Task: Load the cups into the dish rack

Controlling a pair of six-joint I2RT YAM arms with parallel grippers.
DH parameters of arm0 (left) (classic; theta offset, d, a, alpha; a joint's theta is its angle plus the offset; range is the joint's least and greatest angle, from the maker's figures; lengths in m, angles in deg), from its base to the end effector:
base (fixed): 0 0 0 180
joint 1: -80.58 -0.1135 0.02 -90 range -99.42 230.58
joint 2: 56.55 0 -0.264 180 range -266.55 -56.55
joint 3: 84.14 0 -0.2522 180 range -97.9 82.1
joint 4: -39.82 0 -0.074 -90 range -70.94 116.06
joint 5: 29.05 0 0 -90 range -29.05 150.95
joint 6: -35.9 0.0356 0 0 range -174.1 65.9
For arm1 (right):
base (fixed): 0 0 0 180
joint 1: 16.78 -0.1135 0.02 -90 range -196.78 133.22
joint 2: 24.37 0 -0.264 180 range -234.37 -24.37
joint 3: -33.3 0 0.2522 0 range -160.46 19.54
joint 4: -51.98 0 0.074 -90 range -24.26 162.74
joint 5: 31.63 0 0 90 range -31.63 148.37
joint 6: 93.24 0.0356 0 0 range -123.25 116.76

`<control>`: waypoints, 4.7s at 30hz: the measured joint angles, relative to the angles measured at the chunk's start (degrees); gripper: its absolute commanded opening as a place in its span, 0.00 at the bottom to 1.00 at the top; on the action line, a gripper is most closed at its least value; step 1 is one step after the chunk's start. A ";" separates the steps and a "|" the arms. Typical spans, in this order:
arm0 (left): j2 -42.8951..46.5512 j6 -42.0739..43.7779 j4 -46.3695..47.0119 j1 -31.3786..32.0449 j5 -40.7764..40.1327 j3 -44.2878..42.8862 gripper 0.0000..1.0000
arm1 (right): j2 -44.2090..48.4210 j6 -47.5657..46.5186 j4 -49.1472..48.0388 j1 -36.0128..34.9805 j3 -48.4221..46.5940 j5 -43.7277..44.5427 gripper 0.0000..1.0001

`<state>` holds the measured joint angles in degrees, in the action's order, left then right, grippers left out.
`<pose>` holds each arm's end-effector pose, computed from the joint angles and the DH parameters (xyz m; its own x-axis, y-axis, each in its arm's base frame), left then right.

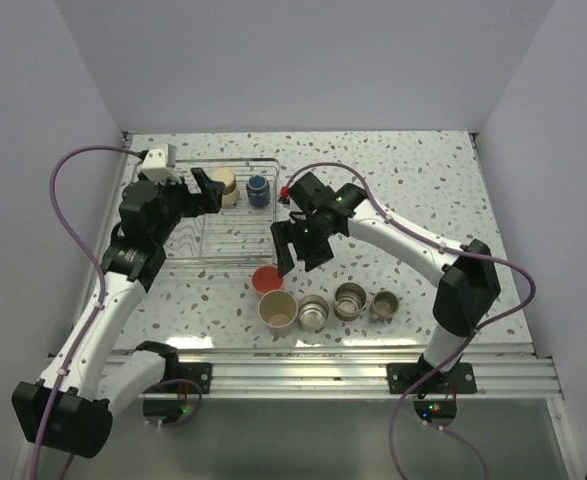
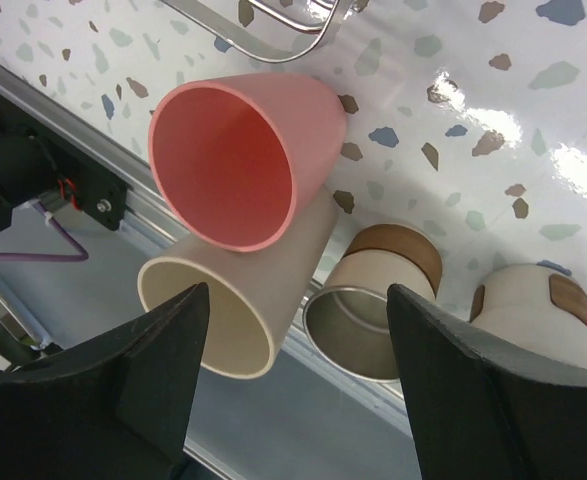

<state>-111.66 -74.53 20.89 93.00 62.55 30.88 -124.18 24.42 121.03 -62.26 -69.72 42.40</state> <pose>0.2202 -0.0495 0.3560 -0.2286 -0.3070 -0.9239 0.1730 0.9211 -0.3488 0.2462 0.2643 0.2890 -0.9215 -0.3005 -0.2460 -0.3801 0.8279 0.4123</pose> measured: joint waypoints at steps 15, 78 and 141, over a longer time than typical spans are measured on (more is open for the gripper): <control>8.68 -2.84 -15.39 -0.02 5.51 0.00 0.99 | -5.22 2.12 -9.03 -1.22 2.05 2.01 0.57; -15.10 -46.84 41.86 -6.69 52.59 -8.44 0.97 | 5.14 32.63 -32.28 18.51 -16.46 -29.75 0.00; -45.66 1.53 -23.02 9.90 -6.93 -28.13 0.00 | 9.46 6.75 1.92 20.24 -2.10 -4.20 0.66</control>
<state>-157.32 -73.00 -2.12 102.90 55.63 2.75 -114.71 31.17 122.95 -42.02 -71.82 38.21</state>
